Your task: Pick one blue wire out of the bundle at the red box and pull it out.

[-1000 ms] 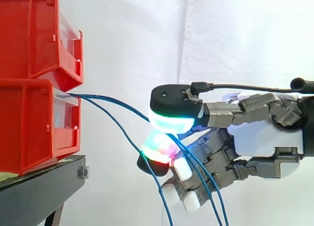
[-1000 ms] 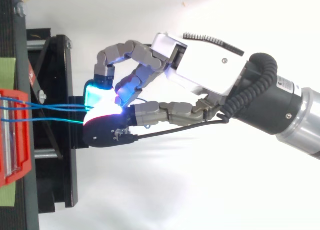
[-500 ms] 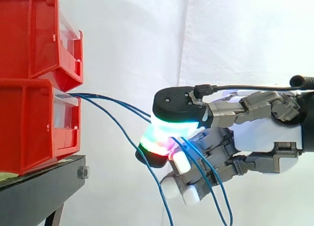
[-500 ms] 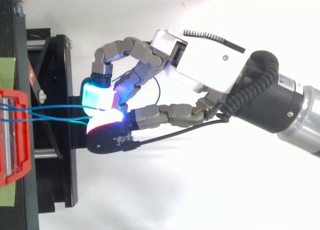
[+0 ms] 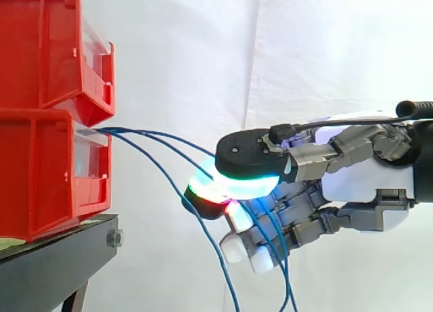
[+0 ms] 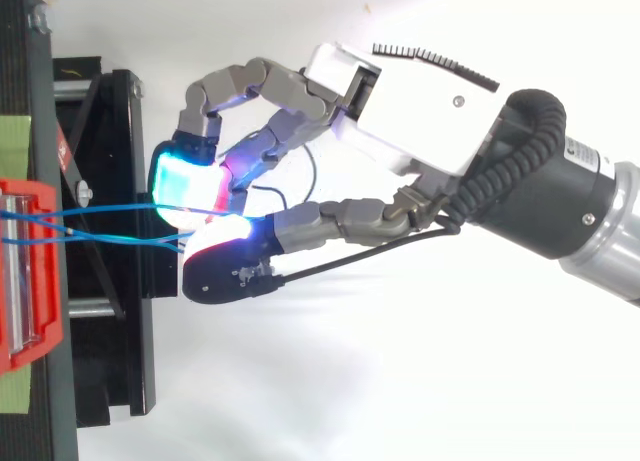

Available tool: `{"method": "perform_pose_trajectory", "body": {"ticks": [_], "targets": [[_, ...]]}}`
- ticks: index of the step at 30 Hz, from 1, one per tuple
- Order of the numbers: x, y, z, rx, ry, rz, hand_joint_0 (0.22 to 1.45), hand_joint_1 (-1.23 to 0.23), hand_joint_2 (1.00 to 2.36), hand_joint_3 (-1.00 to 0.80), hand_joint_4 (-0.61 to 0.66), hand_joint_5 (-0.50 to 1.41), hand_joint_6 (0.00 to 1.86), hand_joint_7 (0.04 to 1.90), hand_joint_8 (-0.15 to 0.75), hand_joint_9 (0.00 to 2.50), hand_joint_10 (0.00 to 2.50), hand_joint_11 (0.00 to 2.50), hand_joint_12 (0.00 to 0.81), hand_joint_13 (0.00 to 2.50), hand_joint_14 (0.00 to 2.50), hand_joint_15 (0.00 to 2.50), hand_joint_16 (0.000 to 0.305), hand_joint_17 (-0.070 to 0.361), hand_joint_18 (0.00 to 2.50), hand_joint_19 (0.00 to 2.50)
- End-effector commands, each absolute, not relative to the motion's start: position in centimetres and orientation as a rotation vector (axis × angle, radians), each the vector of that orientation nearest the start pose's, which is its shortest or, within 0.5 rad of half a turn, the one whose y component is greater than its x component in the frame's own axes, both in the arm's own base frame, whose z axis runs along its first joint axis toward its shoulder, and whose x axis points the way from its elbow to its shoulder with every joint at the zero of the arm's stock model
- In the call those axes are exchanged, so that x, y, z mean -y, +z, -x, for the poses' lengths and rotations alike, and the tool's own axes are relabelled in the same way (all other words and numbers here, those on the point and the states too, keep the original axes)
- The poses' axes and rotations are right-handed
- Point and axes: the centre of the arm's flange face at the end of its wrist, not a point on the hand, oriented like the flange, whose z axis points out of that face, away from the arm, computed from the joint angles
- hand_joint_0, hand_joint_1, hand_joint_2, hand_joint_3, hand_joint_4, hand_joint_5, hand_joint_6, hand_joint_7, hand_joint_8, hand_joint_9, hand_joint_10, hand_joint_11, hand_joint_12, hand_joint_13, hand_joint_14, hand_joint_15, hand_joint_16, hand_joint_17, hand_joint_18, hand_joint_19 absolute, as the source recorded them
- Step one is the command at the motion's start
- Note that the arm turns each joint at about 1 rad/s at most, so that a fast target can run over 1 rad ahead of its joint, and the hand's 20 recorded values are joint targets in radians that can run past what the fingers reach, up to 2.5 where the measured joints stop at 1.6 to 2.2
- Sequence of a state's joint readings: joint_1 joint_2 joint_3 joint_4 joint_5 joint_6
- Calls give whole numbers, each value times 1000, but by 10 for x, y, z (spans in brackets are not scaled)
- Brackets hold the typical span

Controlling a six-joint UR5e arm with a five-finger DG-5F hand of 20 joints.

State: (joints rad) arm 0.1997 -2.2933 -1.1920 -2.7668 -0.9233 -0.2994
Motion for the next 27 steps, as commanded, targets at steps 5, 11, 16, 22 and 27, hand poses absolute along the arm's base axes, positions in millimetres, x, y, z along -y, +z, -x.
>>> {"method": "perform_pose_trajectory", "body": {"ticks": [5, 11, 16, 22, 27], "targets": [[44, 252, -757, -1023, 664, -1210, 579, -848, 1000, -500, 194, -181, 865, 971, 312, 1070, 22, 770, 382, 956, 17, 492, 50, 113, 788, 613], [44, 252, -757, -1024, 662, -1209, 538, -744, 1000, -500, 189, -152, 843, 1035, 319, 1159, 24, 748, 394, 1000, 17, 501, 52, 118, 815, 644], [44, 253, -757, -1020, 665, -1208, 564, -694, 1000, -496, 182, -139, 840, 1064, 318, 1201, 23, 744, 388, 1017, 19, 506, 51, 114, 818, 647], [43, 253, -757, -1021, 667, -1209, 591, -649, 1005, -443, 169, -125, 842, 1109, 317, 1252, 21, 739, 385, 1045, 17, 505, 49, 111, 826, 651], [44, 254, -758, -1018, 666, -1208, 601, -666, 1011, -354, 157, -117, 856, 1169, 317, 1289, 22, 762, 384, 1056, 17, 502, 49, 111, 840, 642]]}}
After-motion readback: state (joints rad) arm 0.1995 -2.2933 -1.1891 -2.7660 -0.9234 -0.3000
